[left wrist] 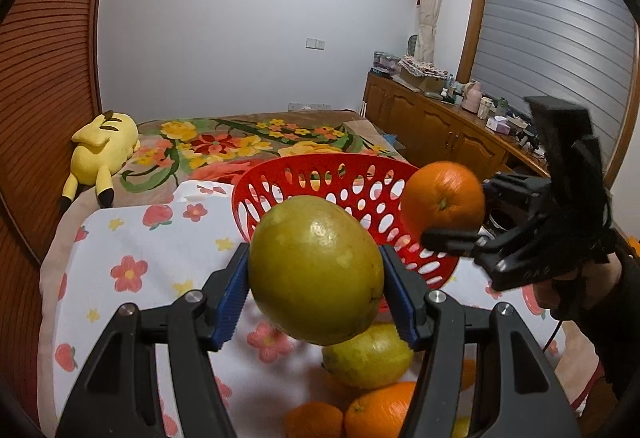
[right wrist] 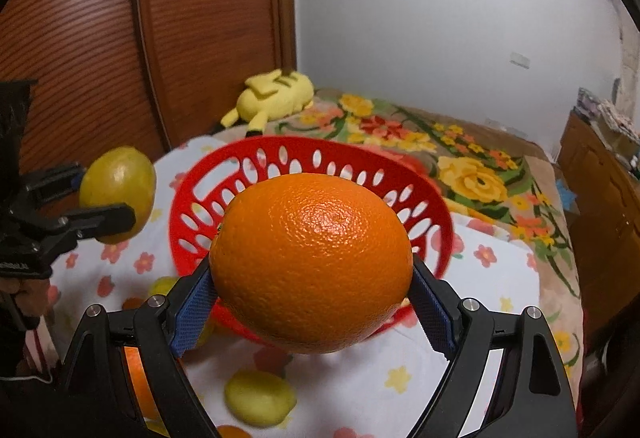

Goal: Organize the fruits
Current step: 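Lift both fruits and carry them over the red basket, then open both tools to drop the orange and citrus into the basket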

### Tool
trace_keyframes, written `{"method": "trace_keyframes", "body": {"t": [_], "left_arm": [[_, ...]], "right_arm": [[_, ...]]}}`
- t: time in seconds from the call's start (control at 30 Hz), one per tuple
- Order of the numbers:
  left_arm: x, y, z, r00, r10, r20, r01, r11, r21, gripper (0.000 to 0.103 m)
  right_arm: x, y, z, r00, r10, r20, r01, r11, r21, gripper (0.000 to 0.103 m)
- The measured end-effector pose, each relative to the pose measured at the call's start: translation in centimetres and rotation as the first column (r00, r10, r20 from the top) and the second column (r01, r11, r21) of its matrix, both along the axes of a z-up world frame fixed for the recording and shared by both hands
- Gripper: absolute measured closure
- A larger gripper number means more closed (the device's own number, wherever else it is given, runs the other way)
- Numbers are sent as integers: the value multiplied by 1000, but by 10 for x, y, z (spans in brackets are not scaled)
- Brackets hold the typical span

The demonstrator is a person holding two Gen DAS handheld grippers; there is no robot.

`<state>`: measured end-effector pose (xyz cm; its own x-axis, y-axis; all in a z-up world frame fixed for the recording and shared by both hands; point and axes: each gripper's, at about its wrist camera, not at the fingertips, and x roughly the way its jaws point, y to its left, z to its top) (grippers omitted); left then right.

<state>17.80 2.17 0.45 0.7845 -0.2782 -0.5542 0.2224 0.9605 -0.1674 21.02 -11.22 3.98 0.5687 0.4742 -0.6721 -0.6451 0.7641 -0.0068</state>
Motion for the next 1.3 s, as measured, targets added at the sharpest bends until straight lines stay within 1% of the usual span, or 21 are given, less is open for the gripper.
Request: {"method": "trace_keyframes", "body": {"t": [0.17, 0.33, 0.5, 0.63, 0.7, 0.9, 1.03, 1.07, 1.13, 1.23, 1.3], "left_arm": [[17, 0, -3, 1000, -5, -16, 5, 1000, 5, 42], [32, 0, -9, 999, -9, -36, 9, 1000, 14, 42], [42, -2, -11, 999, -12, -48, 13, 1000, 13, 42], [46, -4, -12, 999, -22, -50, 24, 999, 32, 42], [47, -4, -13, 998, -25, -51, 27, 999, 37, 42], [52, -4, -15, 998, -30, -55, 32, 999, 36, 42], [55, -4, -16, 998, -28, -59, 30, 999, 37, 42], [56, -4, -16, 998, -32, -58, 34, 999, 37, 42], [58, -5, -15, 998, -31, -62, 34, 999, 42, 42], [59, -7, -15, 997, -32, -67, 34, 999, 42, 42], [61, -8, -17, 997, -39, -72, 42, 998, 42, 42]], "right_arm": [[17, 16, -19, 998, 39, -47, -43, 995, -95, 13], [31, 27, -34, 993, 69, -93, -85, 980, -182, 13], [45, 34, -44, 985, 80, -155, -112, 970, -215, 13], [48, 42, -50, 981, 91, -174, -135, 954, -266, 13], [48, 46, -52, 981, 94, -168, -140, 947, -289, 13], [51, 54, -57, 977, 107, -185, -161, 939, -305, 13], [52, 53, -63, 967, 111, -231, -177, 942, -286, 13], [53, 53, -63, 966, 111, -233, -176, 944, -279, 10], [52, 54, -56, 978, 105, -183, -154, 948, -278, 7], [55, 50, -40, 984, 92, -152, -127, 962, -241, 7], [54, 45, -34, 989, 78, -125, -107, 964, -242, 7]]}}
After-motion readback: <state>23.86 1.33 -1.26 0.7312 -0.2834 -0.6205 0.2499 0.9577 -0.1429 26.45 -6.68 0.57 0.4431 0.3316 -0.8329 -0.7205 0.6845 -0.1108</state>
